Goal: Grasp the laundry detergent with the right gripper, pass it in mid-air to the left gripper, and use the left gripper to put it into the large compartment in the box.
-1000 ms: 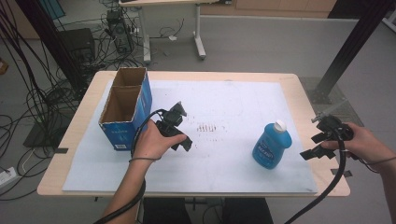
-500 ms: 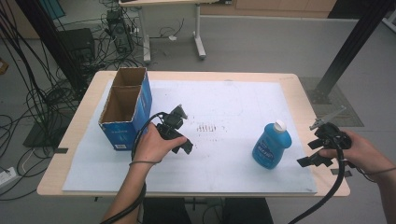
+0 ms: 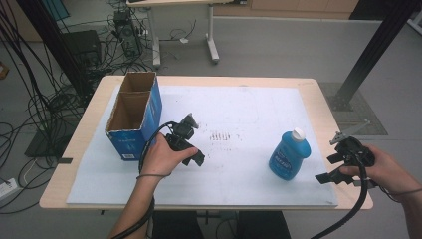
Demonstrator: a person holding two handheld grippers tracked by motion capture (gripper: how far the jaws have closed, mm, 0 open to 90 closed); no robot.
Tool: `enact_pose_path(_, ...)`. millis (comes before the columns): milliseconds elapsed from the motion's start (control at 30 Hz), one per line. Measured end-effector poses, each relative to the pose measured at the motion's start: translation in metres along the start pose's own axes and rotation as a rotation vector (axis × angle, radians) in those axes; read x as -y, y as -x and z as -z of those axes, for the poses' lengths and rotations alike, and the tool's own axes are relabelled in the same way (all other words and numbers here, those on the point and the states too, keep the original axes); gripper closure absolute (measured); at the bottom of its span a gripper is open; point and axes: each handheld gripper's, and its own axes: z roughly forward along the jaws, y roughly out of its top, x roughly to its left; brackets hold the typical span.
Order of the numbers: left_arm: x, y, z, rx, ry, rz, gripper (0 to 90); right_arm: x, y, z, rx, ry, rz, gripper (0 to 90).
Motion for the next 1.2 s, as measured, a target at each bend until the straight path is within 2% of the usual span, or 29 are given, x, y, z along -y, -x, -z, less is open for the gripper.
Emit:
enact_pose_path(233,0.001,0.002,0.0,0.0,0.003,-0.003,8.8,0.002,-0.006,-0.003,-0.007,0.011,0.008,6.0)
enact_pose_path(567,0.002,0.003,0.001,0.002,0.008,-0.006,8.9,0.01,-0.009,-0.008,-0.009,0.056,-0.006,5.7)
enact_pose_path(900,0.003,0.004,0.001,0.001,0.01,0.0,8.9,0.016,-0.016,-0.01,0.012,0.102,0.0,5.6)
enact_pose_path(1200,0.004,0.005,0.002,0.004,0.014,0.002,8.8,0.022,-0.019,-0.016,0.021,0.141,-0.017,4.9)
